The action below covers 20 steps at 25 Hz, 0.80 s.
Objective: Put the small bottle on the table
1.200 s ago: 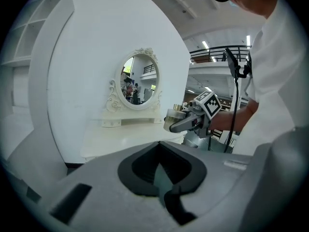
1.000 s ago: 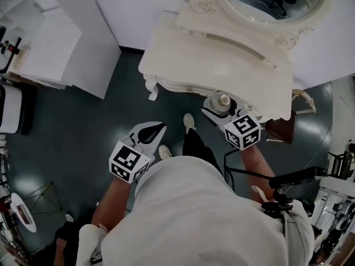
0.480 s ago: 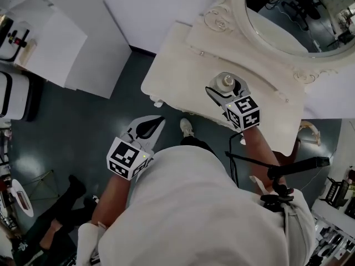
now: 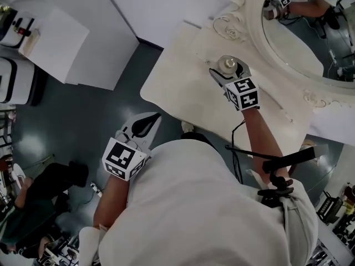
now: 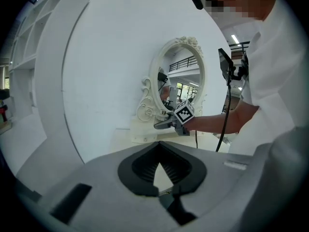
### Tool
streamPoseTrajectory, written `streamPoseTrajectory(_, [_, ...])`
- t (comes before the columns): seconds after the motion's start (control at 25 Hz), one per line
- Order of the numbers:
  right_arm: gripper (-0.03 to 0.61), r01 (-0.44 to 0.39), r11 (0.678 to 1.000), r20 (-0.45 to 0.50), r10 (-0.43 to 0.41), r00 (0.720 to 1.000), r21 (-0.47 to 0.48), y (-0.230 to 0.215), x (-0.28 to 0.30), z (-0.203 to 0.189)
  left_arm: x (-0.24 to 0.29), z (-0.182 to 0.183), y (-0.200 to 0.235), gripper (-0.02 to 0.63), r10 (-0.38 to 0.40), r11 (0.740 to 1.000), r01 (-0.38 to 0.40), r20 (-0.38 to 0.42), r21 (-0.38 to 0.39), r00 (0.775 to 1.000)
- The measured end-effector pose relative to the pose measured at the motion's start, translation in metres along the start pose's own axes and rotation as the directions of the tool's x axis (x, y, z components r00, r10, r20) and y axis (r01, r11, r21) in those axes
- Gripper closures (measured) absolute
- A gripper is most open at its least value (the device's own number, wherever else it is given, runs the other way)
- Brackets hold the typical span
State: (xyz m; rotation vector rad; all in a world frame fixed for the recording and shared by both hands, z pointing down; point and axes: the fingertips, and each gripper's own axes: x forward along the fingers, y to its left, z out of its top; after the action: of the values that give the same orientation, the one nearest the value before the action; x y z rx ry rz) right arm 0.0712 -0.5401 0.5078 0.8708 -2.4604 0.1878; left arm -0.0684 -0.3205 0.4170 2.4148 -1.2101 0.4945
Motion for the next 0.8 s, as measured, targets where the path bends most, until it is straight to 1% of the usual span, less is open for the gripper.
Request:
streamPoseTrajectory(0.24, [0.238,-0.002,1.0,-0.019,0.002,1.0,0.001,-0.036,0.042,-0.004,0.013,0.011,0.017,0.611,0.067,0.997,-0.068,-0.016,-0.033,0.998])
streamPoseTrajectory(0.48, [0.238,-0.002,1.0,-0.03,0.002,1.0,0.016,-0.063,0.082,-0.018,0.029,0.01,0.028,0.611,0.105,0.993,-0.108,-0.049,-0.047,0.993])
streamPoseTrajectory(0.8, [0.238,0.018,1.0,-0.049,-0.017,0.999,0.01,-0.082,0.104,-0.027,0.032,0.01,0.032,0.611,0.142,0.986,-0.147,-0.069,-0.079,0.987])
